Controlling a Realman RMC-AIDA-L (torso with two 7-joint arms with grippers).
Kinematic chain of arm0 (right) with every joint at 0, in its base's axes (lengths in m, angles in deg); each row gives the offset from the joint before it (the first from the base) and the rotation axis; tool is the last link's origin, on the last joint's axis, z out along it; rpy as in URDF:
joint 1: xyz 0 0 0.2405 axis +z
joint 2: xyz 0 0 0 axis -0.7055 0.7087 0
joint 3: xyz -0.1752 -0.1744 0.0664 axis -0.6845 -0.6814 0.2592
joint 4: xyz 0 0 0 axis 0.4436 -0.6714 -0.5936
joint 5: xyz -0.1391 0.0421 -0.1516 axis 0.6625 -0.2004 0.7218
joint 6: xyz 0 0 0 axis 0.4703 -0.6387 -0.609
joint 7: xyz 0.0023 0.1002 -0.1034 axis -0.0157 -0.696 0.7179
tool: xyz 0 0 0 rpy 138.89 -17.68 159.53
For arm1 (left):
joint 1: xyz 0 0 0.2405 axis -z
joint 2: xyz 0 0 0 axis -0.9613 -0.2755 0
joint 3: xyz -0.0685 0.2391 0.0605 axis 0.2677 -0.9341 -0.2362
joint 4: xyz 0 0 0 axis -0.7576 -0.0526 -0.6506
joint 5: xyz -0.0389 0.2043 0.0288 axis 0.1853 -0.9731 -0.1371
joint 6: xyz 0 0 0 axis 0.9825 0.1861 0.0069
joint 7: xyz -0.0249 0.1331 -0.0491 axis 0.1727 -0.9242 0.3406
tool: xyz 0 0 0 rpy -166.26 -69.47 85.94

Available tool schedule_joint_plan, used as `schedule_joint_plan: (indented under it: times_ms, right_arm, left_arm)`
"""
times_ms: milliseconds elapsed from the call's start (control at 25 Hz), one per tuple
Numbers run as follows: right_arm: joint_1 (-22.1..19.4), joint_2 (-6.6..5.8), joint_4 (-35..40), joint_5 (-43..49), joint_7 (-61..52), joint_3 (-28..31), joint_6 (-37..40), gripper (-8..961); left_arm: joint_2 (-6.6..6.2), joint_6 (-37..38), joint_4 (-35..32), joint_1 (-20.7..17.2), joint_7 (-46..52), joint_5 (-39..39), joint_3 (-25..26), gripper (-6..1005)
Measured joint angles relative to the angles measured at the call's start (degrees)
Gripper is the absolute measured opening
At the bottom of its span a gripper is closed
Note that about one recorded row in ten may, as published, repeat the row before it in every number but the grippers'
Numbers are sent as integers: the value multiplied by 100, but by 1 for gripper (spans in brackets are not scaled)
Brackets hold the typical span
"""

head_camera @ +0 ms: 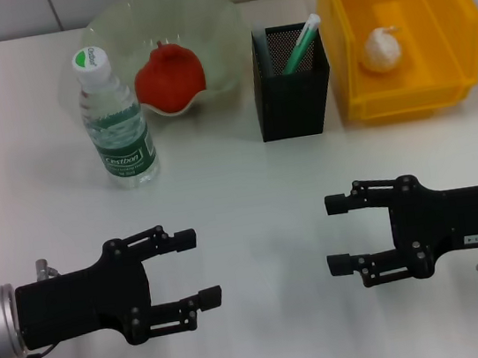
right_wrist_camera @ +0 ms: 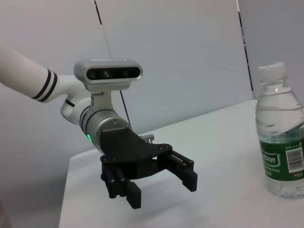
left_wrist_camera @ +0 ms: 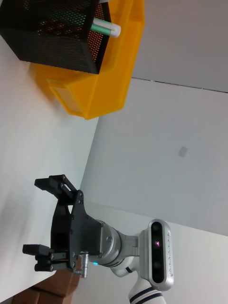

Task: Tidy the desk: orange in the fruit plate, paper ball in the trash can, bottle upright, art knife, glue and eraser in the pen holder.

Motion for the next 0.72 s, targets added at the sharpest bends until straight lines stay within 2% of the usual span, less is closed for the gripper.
schedule_joint_plan:
  times_ms: [720]
  right_arm:
    - [0,1,-3,0,0,22,6,812]
  left_arm:
    - [-2,1,-21,0,1,0,0,811]
